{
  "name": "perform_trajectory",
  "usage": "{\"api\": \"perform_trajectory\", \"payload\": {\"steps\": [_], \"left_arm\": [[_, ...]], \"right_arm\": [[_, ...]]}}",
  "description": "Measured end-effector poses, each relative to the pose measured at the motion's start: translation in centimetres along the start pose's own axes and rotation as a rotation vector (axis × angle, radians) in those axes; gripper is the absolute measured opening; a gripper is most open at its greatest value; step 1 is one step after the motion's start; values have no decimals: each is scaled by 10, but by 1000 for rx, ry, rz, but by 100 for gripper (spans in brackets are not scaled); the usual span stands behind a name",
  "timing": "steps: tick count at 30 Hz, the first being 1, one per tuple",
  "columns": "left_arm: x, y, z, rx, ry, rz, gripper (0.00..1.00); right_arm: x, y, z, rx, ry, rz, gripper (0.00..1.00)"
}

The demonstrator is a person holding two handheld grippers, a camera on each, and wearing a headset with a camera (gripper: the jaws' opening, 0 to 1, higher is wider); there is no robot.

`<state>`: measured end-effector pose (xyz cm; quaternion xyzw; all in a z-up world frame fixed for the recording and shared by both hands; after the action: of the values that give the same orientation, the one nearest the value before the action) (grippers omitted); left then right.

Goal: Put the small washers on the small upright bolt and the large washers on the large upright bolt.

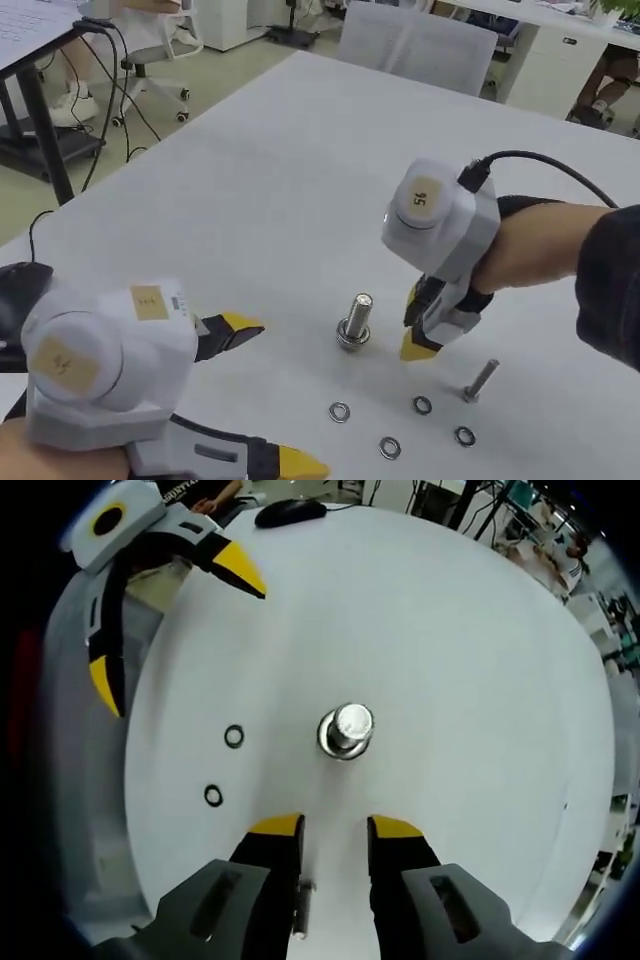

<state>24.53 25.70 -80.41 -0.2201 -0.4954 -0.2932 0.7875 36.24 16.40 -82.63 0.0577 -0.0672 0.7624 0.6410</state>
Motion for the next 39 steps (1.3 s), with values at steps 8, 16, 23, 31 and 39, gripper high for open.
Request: {"api": "perform_trajectory", "payload": {"steps": [8, 16, 23, 31, 39], "left_arm": [[1, -3, 0, -13, 5, -13, 83], [0, -6, -1, -30, 9, -20, 83], [0, -10, -1, -44, 10, -32, 83], [1, -13, -3, -59, 11, -42, 83], [2, -15, -3, -69, 11, -50, 82]], "right_arm": [[-7, 10, 3, -3, -6, -16, 26], [-14, 19, 4, -5, -3, -27, 26], [-17, 28, 2, 2, -1, -35, 26], [-24, 38, -5, 15, 11, -42, 25], [-26, 45, -10, 29, 12, -51, 24]]}}
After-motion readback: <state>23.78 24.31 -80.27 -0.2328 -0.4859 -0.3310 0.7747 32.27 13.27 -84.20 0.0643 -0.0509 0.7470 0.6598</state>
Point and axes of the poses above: the centre of the closed fingertips' face, and the gripper's own axes: z roughly backward along the fingers, y roughly to its left, x roughly out of its top, the point moved 2 cm from there along z, roughly backward along the fingers, and after that the axes turned 1 degree about -y, right-handed, at the moved point
